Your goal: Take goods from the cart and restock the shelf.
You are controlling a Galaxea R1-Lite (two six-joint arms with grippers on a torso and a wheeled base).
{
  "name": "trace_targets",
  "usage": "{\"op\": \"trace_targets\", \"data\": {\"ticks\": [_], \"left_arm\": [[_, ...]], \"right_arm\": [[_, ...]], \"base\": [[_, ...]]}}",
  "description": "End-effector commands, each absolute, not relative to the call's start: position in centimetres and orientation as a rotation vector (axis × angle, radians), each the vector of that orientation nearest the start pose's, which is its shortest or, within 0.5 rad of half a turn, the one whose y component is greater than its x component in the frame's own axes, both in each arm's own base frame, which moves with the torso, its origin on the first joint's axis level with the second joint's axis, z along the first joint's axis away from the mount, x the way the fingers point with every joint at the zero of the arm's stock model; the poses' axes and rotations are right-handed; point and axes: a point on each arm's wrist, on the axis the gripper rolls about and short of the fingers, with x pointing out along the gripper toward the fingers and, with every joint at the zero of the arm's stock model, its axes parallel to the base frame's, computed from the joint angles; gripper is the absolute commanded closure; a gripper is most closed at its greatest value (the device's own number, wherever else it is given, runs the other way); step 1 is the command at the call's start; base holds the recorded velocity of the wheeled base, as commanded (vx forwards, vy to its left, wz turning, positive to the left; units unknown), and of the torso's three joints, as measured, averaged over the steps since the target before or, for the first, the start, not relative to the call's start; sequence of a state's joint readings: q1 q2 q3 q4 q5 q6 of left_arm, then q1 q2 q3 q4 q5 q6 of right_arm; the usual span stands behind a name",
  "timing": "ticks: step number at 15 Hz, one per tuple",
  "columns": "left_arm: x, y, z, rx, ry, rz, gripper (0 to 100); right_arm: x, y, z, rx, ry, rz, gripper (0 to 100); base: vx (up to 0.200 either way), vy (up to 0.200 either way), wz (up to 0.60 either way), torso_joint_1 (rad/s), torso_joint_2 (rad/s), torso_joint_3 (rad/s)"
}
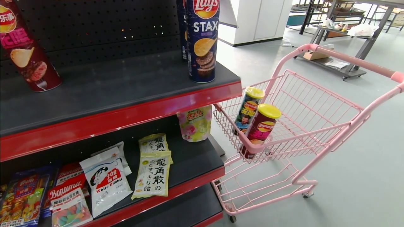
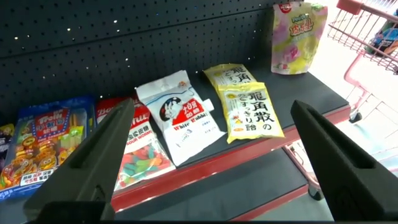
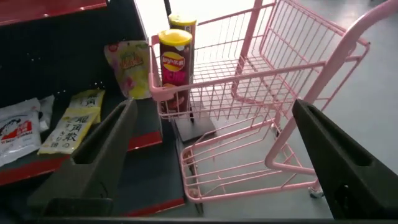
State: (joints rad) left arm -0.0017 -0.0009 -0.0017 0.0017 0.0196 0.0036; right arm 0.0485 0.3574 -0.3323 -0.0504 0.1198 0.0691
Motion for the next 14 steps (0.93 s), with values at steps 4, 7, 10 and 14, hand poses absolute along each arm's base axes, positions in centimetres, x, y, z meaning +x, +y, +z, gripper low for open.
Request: {"op": "trace_targets", "data": {"ticks": [4, 7, 10, 14], "left_arm": [[-2.3, 0.1, 7.6, 0.005, 0.0, 0.02, 0], [-2.3, 0.1, 7.6, 0.005, 0.0, 0.02, 0], [-2.3, 0.1, 7.6, 0.005, 0.0, 0.02, 0], [-2.3, 0.1, 7.6, 0.005, 0.0, 0.02, 0]], "right_arm": [[22.1, 4.0, 16.8, 0.108, 0.371, 0.329, 0], [25.0, 5.3, 14.8, 0.109, 0.4, 0.359, 0], [26.7, 6.2, 13.0, 0.106, 0.407, 0.381, 0], [28.4, 7.4, 11.9, 0.144, 0.418, 0.394, 0]], "base": [[0.0, 0.0, 0.0, 0.0, 0.0, 0.0], [0.0, 0.0, 0.0, 0.0, 0.0, 0.0], [0.0, 0.0, 0.0, 0.0, 0.0, 0.0], [0.0, 0.0, 0.0, 0.0, 0.0, 0.0]]}}
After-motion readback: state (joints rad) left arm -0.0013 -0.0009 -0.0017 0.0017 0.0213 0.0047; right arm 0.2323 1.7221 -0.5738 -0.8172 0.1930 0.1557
